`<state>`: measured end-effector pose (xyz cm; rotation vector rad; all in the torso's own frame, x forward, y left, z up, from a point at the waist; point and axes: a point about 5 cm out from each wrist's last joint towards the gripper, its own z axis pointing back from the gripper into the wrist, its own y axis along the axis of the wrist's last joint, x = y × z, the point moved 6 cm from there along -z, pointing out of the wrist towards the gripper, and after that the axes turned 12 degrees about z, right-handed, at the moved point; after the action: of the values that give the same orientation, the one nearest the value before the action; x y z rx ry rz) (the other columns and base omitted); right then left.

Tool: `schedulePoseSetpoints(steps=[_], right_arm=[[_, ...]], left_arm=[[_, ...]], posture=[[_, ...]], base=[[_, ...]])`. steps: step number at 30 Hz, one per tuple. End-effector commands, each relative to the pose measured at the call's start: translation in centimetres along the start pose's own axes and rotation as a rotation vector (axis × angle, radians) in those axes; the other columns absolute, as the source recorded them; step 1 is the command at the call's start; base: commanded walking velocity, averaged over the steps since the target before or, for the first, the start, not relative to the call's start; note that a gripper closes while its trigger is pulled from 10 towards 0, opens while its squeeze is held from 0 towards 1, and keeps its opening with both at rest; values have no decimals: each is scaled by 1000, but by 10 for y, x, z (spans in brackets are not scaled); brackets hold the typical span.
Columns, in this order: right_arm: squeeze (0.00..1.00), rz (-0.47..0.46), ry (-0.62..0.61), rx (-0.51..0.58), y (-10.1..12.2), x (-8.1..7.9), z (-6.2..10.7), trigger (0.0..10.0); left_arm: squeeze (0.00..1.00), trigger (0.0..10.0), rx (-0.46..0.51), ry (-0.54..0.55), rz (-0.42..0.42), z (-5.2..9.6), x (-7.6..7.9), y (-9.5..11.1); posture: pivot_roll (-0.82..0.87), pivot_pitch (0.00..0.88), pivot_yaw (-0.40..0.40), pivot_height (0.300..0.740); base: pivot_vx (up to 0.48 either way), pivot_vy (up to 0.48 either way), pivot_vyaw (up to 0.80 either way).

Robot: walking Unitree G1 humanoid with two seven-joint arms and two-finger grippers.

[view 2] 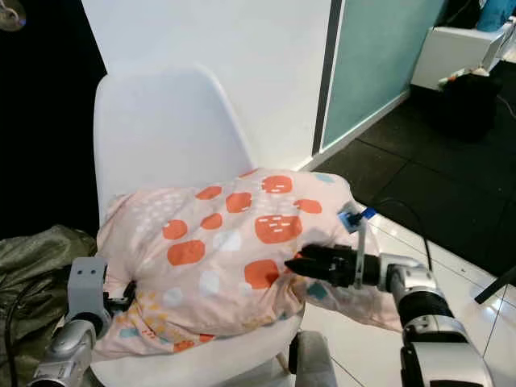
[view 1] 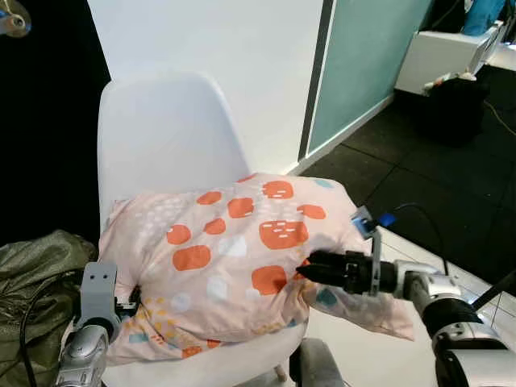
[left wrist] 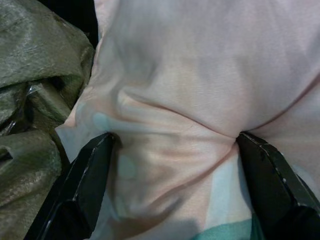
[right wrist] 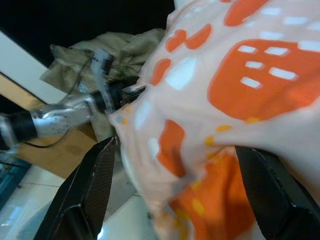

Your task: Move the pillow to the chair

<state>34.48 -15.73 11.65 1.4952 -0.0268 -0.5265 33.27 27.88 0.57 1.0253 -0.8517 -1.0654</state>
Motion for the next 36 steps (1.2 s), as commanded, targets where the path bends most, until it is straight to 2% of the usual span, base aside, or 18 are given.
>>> schedulePoseSetpoints(steps=[1, 6, 7, 8, 9, 10, 11, 12, 13, 17, 18, 19, 22, 23, 26, 27, 32, 36], right_arm=[[1000, -22, 28, 81, 12, -5, 7, 10000], [1000, -36, 50, 133, 21, -8, 10, 10000], [925, -44, -20, 196, 29, 1, 11, 10000], [925, -44, -20, 196, 29, 1, 11, 10000], [314, -52, -89, 223, 30, 10, 11, 10000], [0, -53, -164, 244, 30, 19, 12, 10000], [0, -53, -164, 244, 30, 19, 12, 10000], [0, -100, -330, 254, 23, 38, 11, 10000], [0, -140, -391, 268, 17, 45, 10, 10000], [0, -178, -344, 311, 15, 39, 7, 10000], [0, -195, -342, 319, 13, 38, 5, 10000], [0, -215, -357, 318, 8, 39, 0, 10000], [0, -225, -365, 316, 6, 39, -2, 10000], [0, -233, -369, 312, 3, 39, -6, 10000], [0, -240, -378, 311, 1, 40, -8, 10000], [0, -253, -381, 316, 0, 40, -14, 10000], [0, -257, -383, 319, 0, 40, -16, 10000], [0, -260, -354, 318, -1, 36, -23, 10000]], left_arm=[[0, 10000, -57, 82, -10, 8, -28, -15], [0, 10000, -56, 85, -10, 8, -29, -15], [0, 10000, -55, 88, -10, 8, -29, -14], [0, 10000, -55, 88, -10, 8, -29, -14], [0, 10000, -53, 92, -10, 8, -29, -14], [0, 10000, -49, 96, -9, 8, -30, -13], [0, 10000, -49, 96, -9, 8, -30, -13], [0, 10000, -34, 117, -4, 8, -34, -8], [0, 10000, -22, 134, 0, 8, -40, -5], [0, 10000, -4, 158, 15, 10, -47, -1], [0, 10000, 14, 174, 33, 11, -53, 4], [0, 10000, 60, 193, 88, 13, -62, 13], [0, 10000, 83, 198, 116, 14, -65, 17], [0, 10000, 103, 184, 150, 15, -64, 20], [0, 10000, 113, 170, 175, 15, -63, 22], [0, 10000, 131, 131, 219, 16, -54, 24], [0, 10000, 135, 114, 223, 16, -50, 24], [0, 10000, 175, 46, 243, 15, -32, 35]], posture=[[-131, 131, -55, 520], [-133, 121, -47, 520], [-136, 121, -49, 520], [-136, 121, -49, 520], [-137, 121, -49, 520], [-135, 120, -53, 520], [-135, 120, -53, 520], [-138, 117, -54, 520], [-138, 117, -54, 520], [-137, 117, -56, 520], [-134, 114, -59, 525], [-134, 117, -58, 535], [-134, 117, -58, 545], [-124, 110, -65, 550], [-124, 109, -65, 555], [-124, 103, -65, 565], [-124, 103, -65, 575], [-127, 78, -62, 590]], base=[[0, 0, 0], [0, 0, 0], [0, 0, 0], [0, 0, 0], [0, 0, 0], [0, 0, 0], [0, 0, 0], [0, 0, 0], [0, 0, 0], [0, 0, 0], [0, 0, 0], [0, 0, 0], [0, 0, 0], [0, 0, 0], [0, 0, 0], [0, 0, 0], [0, 0, 0], [0, 0, 0]])
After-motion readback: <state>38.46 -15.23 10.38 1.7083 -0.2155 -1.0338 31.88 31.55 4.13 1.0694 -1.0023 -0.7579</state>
